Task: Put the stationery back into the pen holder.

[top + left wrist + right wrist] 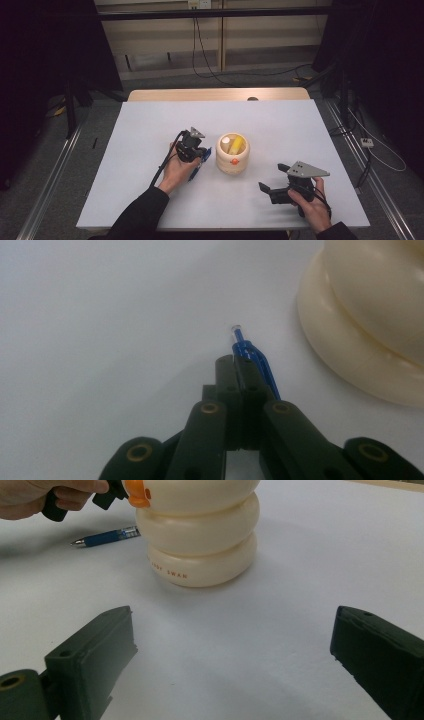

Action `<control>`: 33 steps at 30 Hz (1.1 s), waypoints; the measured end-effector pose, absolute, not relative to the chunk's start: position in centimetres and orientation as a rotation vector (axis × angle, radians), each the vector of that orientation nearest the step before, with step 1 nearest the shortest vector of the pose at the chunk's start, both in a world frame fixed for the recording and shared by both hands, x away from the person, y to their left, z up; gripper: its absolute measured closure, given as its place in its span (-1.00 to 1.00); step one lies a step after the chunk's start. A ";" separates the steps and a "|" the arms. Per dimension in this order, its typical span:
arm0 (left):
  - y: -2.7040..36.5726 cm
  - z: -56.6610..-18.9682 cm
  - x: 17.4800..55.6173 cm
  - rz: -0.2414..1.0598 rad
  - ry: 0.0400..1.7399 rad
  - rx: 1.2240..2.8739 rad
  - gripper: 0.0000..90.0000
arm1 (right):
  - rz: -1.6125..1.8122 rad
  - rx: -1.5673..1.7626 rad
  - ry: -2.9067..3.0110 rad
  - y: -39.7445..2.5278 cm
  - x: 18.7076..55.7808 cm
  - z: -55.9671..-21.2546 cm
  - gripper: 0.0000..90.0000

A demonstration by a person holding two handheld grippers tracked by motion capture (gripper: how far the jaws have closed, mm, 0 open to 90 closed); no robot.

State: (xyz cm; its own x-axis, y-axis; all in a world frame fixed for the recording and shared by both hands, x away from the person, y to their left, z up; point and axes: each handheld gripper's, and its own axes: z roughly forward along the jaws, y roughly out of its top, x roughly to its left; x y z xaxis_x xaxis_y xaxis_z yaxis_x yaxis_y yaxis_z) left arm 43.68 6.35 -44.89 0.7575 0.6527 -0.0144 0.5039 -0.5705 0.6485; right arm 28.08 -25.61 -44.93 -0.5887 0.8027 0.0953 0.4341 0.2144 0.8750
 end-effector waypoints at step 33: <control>9.6 -41.8 42.2 0.321 0.859 2.267 0.50 | 1.323 1.155 2.113 -25.6 28.1 -44.9 -0.92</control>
State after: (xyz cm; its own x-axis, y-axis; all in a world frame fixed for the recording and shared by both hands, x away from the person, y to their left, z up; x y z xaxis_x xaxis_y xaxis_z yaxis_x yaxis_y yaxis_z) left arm 42.19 9.61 -41.76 0.7518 0.6593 -0.0102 0.4912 -0.5497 0.6757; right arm 28.08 -25.64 -44.95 -0.5833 0.8068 0.0935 0.4366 0.2144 0.8737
